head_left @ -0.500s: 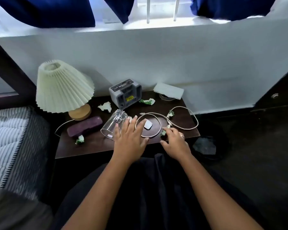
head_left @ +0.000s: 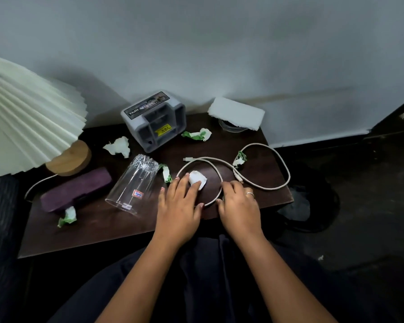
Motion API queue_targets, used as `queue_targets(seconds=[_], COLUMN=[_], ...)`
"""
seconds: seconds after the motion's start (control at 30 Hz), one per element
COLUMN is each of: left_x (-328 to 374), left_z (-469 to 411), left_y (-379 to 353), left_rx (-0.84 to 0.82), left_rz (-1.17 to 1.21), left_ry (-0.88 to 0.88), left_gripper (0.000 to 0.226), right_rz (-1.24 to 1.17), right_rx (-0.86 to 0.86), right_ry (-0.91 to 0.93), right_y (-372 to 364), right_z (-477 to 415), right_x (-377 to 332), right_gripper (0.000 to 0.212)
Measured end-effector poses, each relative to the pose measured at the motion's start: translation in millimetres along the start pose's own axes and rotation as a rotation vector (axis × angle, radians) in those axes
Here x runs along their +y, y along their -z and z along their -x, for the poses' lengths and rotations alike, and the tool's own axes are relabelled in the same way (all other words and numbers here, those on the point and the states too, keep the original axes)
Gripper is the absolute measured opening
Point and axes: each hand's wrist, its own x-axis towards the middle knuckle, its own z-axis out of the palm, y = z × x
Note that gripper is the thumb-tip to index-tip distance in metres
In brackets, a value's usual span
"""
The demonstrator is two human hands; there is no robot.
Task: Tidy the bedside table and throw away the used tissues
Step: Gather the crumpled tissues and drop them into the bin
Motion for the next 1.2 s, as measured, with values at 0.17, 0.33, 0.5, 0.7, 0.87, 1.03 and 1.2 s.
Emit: queue_targets(seconds=[0.17, 0.33, 0.5, 0.7, 0.87, 1.03, 1.2], left_x=[-2.4, -3.2, -7.8, -5.4, -8.0, -1.7, -5.9], left_z=[-19.5, -29.0, -34.0, -38.6, -38.2, -32.7, -32.9], left_y=[-15.1, -23.0, -18.4, -7.8, 19.2, 18.5, 18.7], left_rx=[0.081, 0.191, 0.235, 0.259, 0.256, 0.037, -0.019], left_rz=[-0.032, -0.069, -0.064, -0.026, 0.081, 0.006, 0.001], left_ry=[-0.037, -0.086, -0.077, -0.077, 0.173, 0.313, 0.363], left_gripper=[0.048, 0.037, 0.026, 0.012, 0.012, 0.033, 0.032], right_rz=[-0.196, -0.312, -0.187, -0.091, -0.105, -0.272, -0.324], right_rx=[-0.013, 0.117, 0.052, -0.162, -0.135, 0.009, 0.044], right_ry=[0.022, -0.079, -0.16, -0.196, -0.186, -0.091, 0.036], right_y=[1.1, 18.0, 25.3, 24.9, 24.8, 24.5, 16.6], right_z=[-20.4, -62.1, -94.2, -97.8, -96.1, -96.0, -96.5], right_x=[-1.1, 8.8, 35.0, 34.5, 32.3, 23.6, 13.0], right_gripper=[0.021, 0.019, 0.023, 0.036, 0.028, 0.015, 0.011])
